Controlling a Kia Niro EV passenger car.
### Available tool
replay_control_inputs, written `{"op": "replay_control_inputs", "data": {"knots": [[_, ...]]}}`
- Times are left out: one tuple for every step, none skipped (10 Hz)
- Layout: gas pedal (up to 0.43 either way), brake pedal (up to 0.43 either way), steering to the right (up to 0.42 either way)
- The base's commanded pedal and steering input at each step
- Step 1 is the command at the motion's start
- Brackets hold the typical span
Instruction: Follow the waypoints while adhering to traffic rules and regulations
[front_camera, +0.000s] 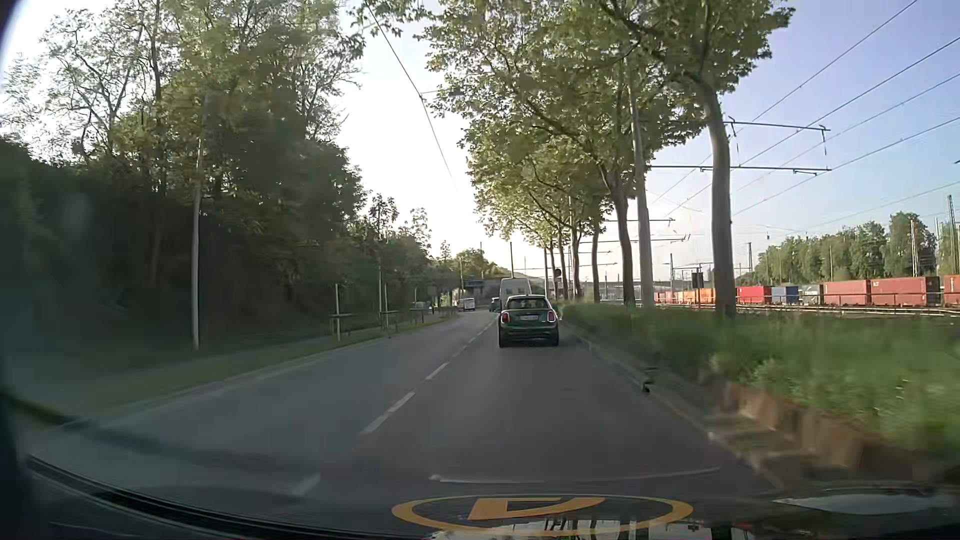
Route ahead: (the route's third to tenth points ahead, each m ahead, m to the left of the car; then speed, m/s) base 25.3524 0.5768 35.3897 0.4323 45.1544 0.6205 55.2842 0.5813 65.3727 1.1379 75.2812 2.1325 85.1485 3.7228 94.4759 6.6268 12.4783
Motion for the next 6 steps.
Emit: {"op": "replay_control_inputs", "data": {"knots": [[0.169, 0.000, 0.000], [0.169, 0.000, 0.001], [0.169, 0.000, 0.001], [0.157, 0.000, 0.001], [0.157, 0.000, 0.001], [0.157, 0.000, 0.001]]}}
